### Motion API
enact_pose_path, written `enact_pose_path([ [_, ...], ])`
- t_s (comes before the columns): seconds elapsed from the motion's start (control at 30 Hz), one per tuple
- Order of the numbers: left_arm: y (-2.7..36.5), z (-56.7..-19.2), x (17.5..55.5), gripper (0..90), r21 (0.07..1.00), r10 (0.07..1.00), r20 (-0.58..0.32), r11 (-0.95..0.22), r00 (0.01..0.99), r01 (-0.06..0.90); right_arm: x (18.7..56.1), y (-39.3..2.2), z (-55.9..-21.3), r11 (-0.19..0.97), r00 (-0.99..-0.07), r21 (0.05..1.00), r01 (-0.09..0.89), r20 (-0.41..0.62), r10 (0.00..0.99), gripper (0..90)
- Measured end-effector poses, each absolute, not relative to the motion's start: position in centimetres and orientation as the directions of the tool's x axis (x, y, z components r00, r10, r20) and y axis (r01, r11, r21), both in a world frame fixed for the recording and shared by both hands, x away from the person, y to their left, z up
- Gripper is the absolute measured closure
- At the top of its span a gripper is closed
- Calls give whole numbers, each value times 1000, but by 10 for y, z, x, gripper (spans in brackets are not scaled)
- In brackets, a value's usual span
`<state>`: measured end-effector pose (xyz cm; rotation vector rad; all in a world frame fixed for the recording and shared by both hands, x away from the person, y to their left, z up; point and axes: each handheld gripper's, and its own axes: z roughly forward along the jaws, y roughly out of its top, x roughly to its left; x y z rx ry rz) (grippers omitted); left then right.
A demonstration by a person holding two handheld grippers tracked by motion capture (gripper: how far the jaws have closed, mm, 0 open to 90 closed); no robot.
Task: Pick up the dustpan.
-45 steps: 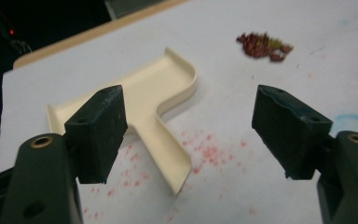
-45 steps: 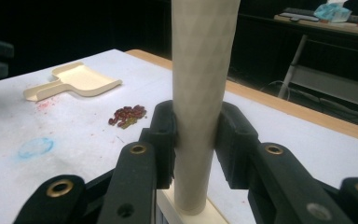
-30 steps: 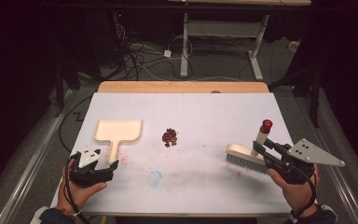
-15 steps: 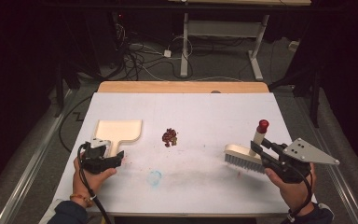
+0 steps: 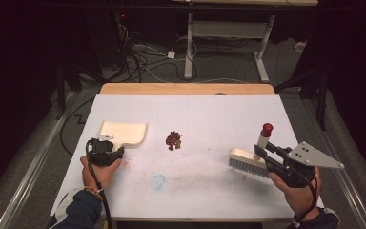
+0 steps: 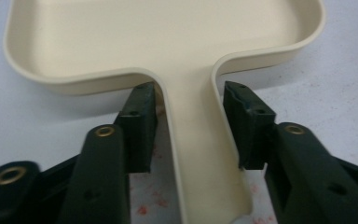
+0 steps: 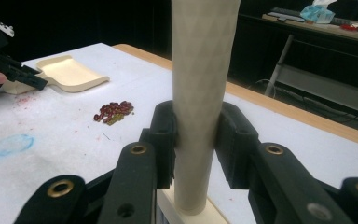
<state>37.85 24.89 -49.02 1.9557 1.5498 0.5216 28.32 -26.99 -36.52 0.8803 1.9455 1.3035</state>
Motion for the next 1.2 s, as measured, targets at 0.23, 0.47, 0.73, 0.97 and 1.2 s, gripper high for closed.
enact_pose_path([
  [0.23,250,-488,383,640,646,964,-45,-171,261,744,283,-269,-366,289,-582,940,184,-133,803,702],
  [0.47,249,-474,383,643,639,955,13,-235,295,733,284,-270,-367,289,-581,939,187,-131,803,702],
  [0.73,251,-447,371,643,647,928,34,-303,371,700,284,-273,-366,280,-566,942,183,-132,814,702],
  [0.97,249,-442,346,643,612,895,27,-367,446,700,289,-276,-367,261,-551,947,185,-120,826,702],
  [1.2,242,-442,316,643,599,851,23,-432,525,674,302,-274,-365,241,-537,954,178,-111,836,703],
])
